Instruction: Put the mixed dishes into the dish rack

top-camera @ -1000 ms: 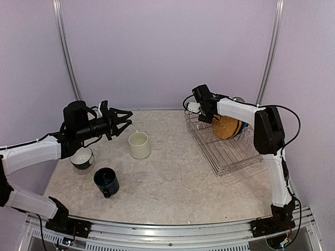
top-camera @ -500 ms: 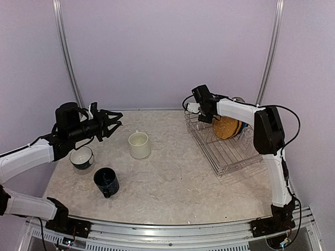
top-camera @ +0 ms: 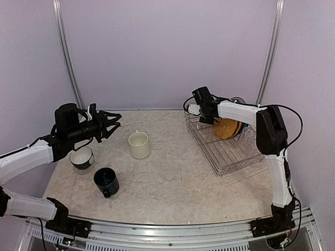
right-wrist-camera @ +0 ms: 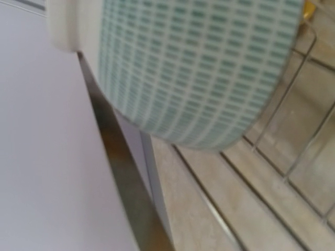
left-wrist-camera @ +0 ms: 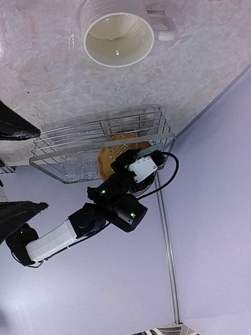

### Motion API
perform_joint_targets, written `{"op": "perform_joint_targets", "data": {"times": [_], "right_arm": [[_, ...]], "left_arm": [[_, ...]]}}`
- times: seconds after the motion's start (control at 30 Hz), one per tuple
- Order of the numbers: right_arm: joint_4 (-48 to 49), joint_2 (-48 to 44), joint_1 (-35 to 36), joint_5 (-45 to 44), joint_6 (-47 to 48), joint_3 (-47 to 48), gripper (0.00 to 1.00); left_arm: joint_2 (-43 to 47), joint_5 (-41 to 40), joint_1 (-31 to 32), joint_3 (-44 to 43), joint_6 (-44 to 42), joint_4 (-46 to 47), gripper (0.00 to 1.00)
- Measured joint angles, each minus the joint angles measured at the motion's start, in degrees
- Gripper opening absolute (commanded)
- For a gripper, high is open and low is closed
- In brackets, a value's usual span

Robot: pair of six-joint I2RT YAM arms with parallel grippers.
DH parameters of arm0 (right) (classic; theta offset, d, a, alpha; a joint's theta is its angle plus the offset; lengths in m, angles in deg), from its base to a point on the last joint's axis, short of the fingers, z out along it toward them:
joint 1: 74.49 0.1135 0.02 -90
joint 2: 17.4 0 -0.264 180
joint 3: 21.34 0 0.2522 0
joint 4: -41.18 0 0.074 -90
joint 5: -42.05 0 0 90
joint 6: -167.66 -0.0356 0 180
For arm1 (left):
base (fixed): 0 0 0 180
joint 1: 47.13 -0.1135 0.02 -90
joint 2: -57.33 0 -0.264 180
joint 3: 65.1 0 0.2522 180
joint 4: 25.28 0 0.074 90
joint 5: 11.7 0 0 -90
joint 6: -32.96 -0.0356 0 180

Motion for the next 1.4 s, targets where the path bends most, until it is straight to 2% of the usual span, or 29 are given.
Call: {"op": "perform_joint_targets", "data": {"times": [0.27, 0.67, 1.07, 1.13, 1.27, 1.4], "right_arm": [[-0.5, -1.2, 0.1, 1.2, 1.5, -0.8, 0.46], [-8.6, -0.2, 0.0, 7.8, 2.8, 4.4, 0.55], [-7.7, 2.0, -0.3, 8.0, 4.6, 6.3, 0.66], [-7.5, 2.1, -0.3, 8.0, 4.6, 6.3, 0.69], [-7.0, 2.1, -0.3, 7.8, 4.5, 6.3, 0.81], [-6.1, 2.1, -0.3, 7.8, 4.6, 6.6, 0.86]], "left_arm": [[-0.8, 0.3, 0.0, 0.7, 0.3, 0.3, 0.37], [-0.9, 0.3, -0.2, 0.9, 0.3, 0.3, 0.37], [-0.5, 0.3, -0.4, 1.6, 0.3, 0.1, 0.37], [-0.5, 0.3, -0.5, 1.6, 0.3, 0.1, 0.37], [-0.5, 0.3, -0.6, 1.6, 0.3, 0.1, 0.37], [-0.5, 0.3, -0.6, 1.6, 0.3, 0.2, 0.37]]}}
